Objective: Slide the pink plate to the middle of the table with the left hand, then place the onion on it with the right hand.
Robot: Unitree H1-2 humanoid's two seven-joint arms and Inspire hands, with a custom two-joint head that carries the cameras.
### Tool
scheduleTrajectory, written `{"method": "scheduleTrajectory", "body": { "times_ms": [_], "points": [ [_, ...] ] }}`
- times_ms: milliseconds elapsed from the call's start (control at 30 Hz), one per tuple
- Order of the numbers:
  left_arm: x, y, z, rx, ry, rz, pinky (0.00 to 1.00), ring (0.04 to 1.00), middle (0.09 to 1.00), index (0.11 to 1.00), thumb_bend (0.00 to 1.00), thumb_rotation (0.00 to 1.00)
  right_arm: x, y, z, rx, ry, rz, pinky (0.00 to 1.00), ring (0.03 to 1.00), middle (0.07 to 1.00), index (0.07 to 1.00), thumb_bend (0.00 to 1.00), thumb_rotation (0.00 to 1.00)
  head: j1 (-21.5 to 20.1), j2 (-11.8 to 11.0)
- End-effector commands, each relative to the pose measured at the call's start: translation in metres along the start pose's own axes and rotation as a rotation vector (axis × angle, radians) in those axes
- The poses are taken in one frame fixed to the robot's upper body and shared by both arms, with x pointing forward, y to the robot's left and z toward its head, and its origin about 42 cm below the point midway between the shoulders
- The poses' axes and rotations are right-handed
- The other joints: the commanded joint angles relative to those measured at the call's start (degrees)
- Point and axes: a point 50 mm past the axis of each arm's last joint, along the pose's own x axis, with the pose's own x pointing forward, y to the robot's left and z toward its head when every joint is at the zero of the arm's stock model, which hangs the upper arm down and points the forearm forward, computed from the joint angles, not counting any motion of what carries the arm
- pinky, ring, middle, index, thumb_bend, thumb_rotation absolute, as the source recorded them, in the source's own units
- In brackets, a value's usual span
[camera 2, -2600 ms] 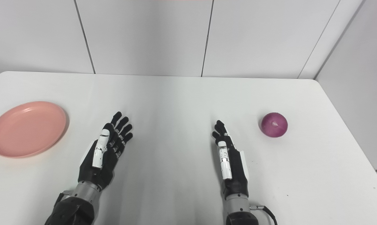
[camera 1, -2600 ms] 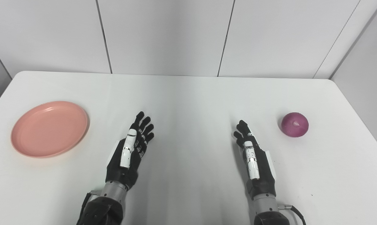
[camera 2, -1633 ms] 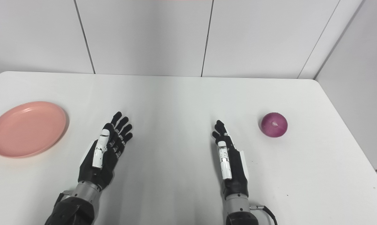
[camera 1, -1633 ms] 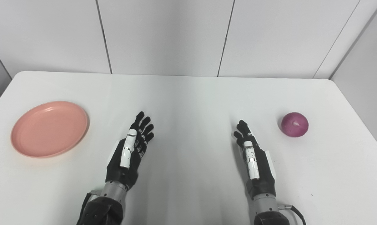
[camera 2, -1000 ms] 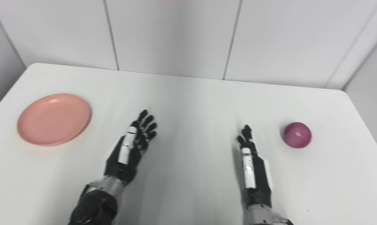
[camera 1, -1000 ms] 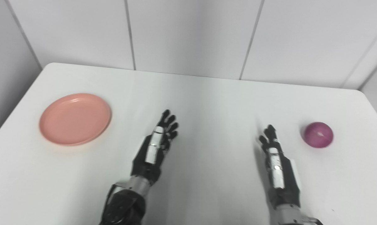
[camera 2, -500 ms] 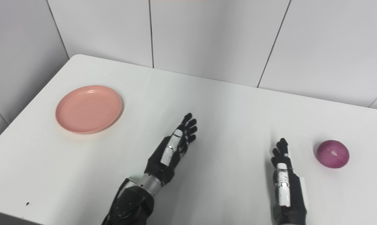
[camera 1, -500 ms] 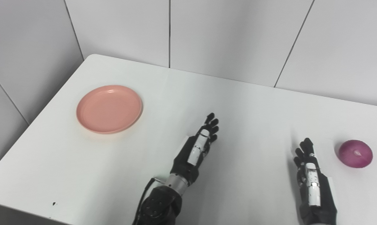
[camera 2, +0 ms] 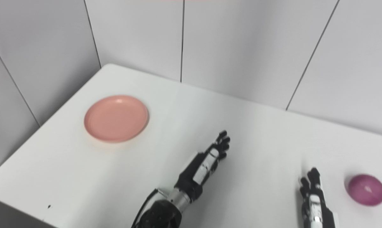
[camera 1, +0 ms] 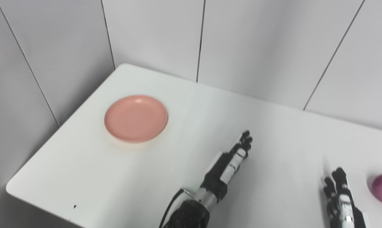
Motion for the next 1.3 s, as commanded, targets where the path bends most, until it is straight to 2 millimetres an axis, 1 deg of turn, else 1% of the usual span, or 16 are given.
{"method": "scheduleTrajectory", "body": {
  "times_ms": [0, 33, 67, 100, 233, 333, 433, 567, 600, 633, 700, 833, 1100, 1167, 1267],
  "points": [
    [0.007, -0.023, -0.007, -0.051, 0.031, -0.011, 1.0, 1.0, 1.0, 1.0, 0.48, 1.0, 0.001, -0.004, 0.0, 0.001, -0.05, -0.002, 0.95, 0.959, 0.986, 0.98, 0.34, 1.0, 0.04, 0.03],
    [0.008, -0.023, -0.007, -0.05, 0.032, -0.011, 1.0, 1.0, 1.0, 1.0, 0.48, 1.0, 0.002, -0.004, 0.0, 0.002, -0.049, -0.003, 0.94, 0.957, 0.985, 0.979, 0.35, 1.0, 0.04, 0.03],
    [0.009, -0.024, -0.009, -0.051, 0.038, -0.011, 1.0, 1.0, 1.0, 1.0, 0.48, 1.0, 0.002, -0.005, -0.001, 0.006, -0.047, -0.002, 0.95, 0.956, 0.985, 0.979, 0.35, 1.0, 0.86, -1.18],
    [0.011, -0.025, -0.01, -0.058, 0.047, -0.012, 1.0, 1.0, 1.0, 1.0, 0.48, 1.0, 0.003, -0.006, -0.002, 0.007, -0.046, 0.0, 0.94, 0.954, 0.985, 0.981, 0.34, 1.0, 0.9, -1.52],
    [0.013, -0.027, -0.012, -0.063, 0.058, -0.011, 1.0, 1.0, 1.0, 1.0, 0.5, 1.0, 0.004, -0.008, -0.003, 0.006, -0.044, -0.001, 0.94, 0.952, 0.987, 0.984, 0.35, 1.0, 0.9, -1.68],
    [0.015, -0.028, -0.013, -0.045, 0.058, -0.009, 1.0, 1.0, 1.0, 1.0, 0.48, 1.0, 0.005, -0.009, -0.004, 0.007, -0.037, -0.007, 0.95, 0.942, 0.979, 0.98, 0.33, 1.0, 0.81, -1.71],
    [0.016, -0.027, -0.015, -0.037, 0.054, -0.01, 1.0, 1.0, 1.0, 1.0, 0.49, 1.0, 0.006, -0.01, -0.005, 0.008, -0.034, -0.008, 0.94, 0.933, 0.972, 0.976, 0.32, 1.0, 0.76, -1.7],
    [0.017, -0.027, -0.015, -0.026, 0.05, -0.01, 1.0, 1.0, 1.0, 1.0, 0.49, 1.0, 0.008, -0.009, -0.006, 0.007, -0.034, -0.012, 0.92, 0.918, 0.956, 0.96, 0.32, 1.0, 0.84, -1.79],
    [0.017, -0.027, -0.015, -0.021, 0.049, -0.011, 1.0, 1.0, 1.0, 1.0, 0.49, 1.0, 0.008, -0.009, -0.006, 0.007, -0.035, -0.014, 0.88, 0.896, 0.942, 0.952, 0.32, 1.0, 0.84, -1.79],
    [0.017, -0.026, -0.015, -0.019, 0.047, -0.012, 1.0, 1.0, 1.0, 1.0, 0.5, 1.0, 0.009, -0.009, -0.006, 0.007, -0.038, -0.014, 0.87, 0.888, 0.937, 0.948, 0.31, 1.0, 0.79, -1.86],
    [0.017, -0.026, -0.015, -0.017, 0.044, -0.011, 1.0, 1.0, 1.0, 1.0, 0.5, 1.0, 0.009, -0.009, -0.007, 0.006, -0.04, -0.013, 0.86, 0.885, 0.935, 0.946, 0.31, 1.0, 0.71, -1.88],
    [0.017, -0.024, -0.013, 0.004, 0.032, 0.001, 1.0, 1.0, 1.0, 1.0, 0.52, 1.0, 0.008, -0.009, -0.008, 0.005, -0.041, -0.008, 0.84, 0.869, 0.919, 0.932, 0.29, 1.0, 0.16, -1.68],
    [0.017, -0.019, -0.001, 0.015, -0.011, 0.031, 1.0, 1.0, 1.0, 1.0, 0.52, 1.0, 0.008, -0.007, -0.008, 0.01, -0.043, -0.009, 0.79, 0.848, 0.899, 0.902, 0.26, 0.98, -0.09, -1.61],
    [0.019, -0.018, 0.004, 0.015, -0.022, 0.038, 1.0, 1.0, 1.0, 1.0, 0.55, 1.0, 0.008, -0.007, -0.008, 0.008, -0.042, -0.008, 0.77, 0.848, 0.897, 0.897, 0.26, 0.97, -0.18, -1.47],
    [0.02, -0.017, 0.008, 0.023, -0.035, 0.042, 1.0, 1.0, 1.0, 1.0, 0.55, 1.0, 0.008, -0.007, -0.008, 0.01, -0.037, -0.006, 0.77, 0.851, 0.898, 0.897, 0.26, 0.98, -0.24, -1.41]
  ]
}}
